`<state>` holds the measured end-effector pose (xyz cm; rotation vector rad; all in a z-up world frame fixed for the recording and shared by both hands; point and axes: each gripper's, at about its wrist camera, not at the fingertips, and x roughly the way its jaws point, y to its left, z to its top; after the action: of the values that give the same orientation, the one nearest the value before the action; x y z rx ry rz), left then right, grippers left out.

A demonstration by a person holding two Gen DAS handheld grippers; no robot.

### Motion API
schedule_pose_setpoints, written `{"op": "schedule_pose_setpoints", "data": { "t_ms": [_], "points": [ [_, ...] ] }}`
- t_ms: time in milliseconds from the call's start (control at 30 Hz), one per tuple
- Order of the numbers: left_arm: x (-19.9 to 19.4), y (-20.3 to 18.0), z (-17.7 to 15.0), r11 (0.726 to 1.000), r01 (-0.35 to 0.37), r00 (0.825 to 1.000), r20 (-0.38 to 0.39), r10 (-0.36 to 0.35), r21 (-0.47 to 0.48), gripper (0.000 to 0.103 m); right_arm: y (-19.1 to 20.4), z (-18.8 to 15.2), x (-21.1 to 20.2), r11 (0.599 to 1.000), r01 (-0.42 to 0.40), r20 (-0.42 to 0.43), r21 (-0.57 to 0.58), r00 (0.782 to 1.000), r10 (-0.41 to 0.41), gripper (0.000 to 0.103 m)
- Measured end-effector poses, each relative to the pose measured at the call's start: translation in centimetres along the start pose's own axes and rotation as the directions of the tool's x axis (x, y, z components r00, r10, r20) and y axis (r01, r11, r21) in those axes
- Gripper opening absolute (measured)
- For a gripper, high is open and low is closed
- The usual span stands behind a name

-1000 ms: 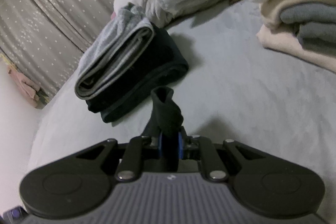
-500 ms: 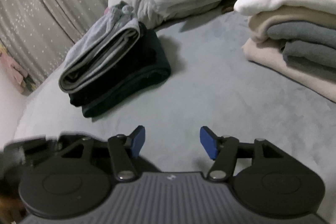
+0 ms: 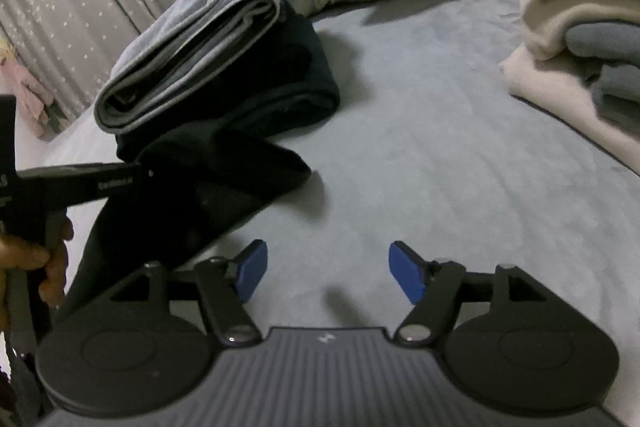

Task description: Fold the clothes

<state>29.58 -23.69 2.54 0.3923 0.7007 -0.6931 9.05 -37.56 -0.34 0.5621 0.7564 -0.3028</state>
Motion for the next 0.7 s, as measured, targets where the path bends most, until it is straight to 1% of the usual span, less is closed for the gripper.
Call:
{"op": "schedule_pose_setpoints", "data": {
  "t_ms": [67,100,133,167,233,267,433,467,533,567,633,667,700],
  "points": [
    [-0.8,0.1,0.5,1.000,0.006,1.000,0.028,-0.006,0.003,0.041,-0.1,0.2,0.7,1.000,-0.001,0.001,0.015,1.000,0.001,0.075],
    [-1.9,0.3,0.7,1.000,0.009,0.999,0.049,-0.009,0.003,0.045,-0.1,0.3,0.9,1.000,-0.004,0.003,0.018,1.000,0.003,0.075],
    [-2.5,0.5,0.7,1.000,0.010,0.998,0.061,-0.010,0.005,0.052,0.0,0.4,1.3,1.000,-0.009,0.006,0.023,1.000,0.008,0.075],
    [-3.3,0.7,0.6,1.000,0.011,0.997,0.072,-0.012,0.006,0.055,0.1,0.5,1.9,0.999,-0.019,0.011,0.032,1.000,0.018,0.075],
    [-5.8,1.6,-0.5,1.000,0.014,0.995,0.102,-0.014,0.001,0.056,0.2,0.6,2.9,0.998,-0.037,0.013,0.052,0.999,0.036,0.075],
    [-6.2,1.9,-1.0,1.000,0.014,0.994,0.105,-0.013,-0.002,0.058,0.3,0.6,3.7,0.996,-0.055,0.011,0.069,0.998,0.055,0.074],
    [-10.5,5.1,-8.0,1.000,-0.024,0.995,0.095,0.025,-0.013,0.058,1.6,0.6,5.7,0.994,-0.096,0.032,0.058,0.995,0.094,0.074],
    [-10.8,5.2,-8.8,0.999,-0.031,0.995,0.090,0.032,-0.015,0.058,1.6,0.6,5.9,0.991,-0.112,0.039,0.071,0.993,0.110,0.073],
    [-12.3,6.6,-12.6,0.998,-0.063,0.995,0.070,0.065,-0.031,0.058,1.7,0.6,6.3,0.986,-0.136,0.053,0.092,0.990,0.131,0.073],
    [-12.6,6.8,-13.3,0.997,-0.070,0.995,0.065,0.072,-0.035,0.058,1.7,0.5,6.5,0.985,-0.142,0.061,0.097,0.989,0.136,0.073],
    [-14.0,7.6,-16.4,0.994,-0.100,0.994,0.049,0.102,-0.045,0.058,1.9,0.4,6.7,0.984,-0.149,0.074,0.098,0.987,0.142,0.073],
    [-14.4,7.7,-17.0,0.993,-0.108,0.993,0.047,0.110,-0.045,0.058,2.0,0.4,6.8,0.984,-0.151,0.079,0.097,0.986,0.144,0.073],
    [-15.2,7.9,-18.6,0.991,-0.126,0.991,0.038,0.127,-0.045,0.058,2.1,0.4,6.9,0.984,-0.152,0.084,0.094,0.986,0.144,0.072]
  ]
}}
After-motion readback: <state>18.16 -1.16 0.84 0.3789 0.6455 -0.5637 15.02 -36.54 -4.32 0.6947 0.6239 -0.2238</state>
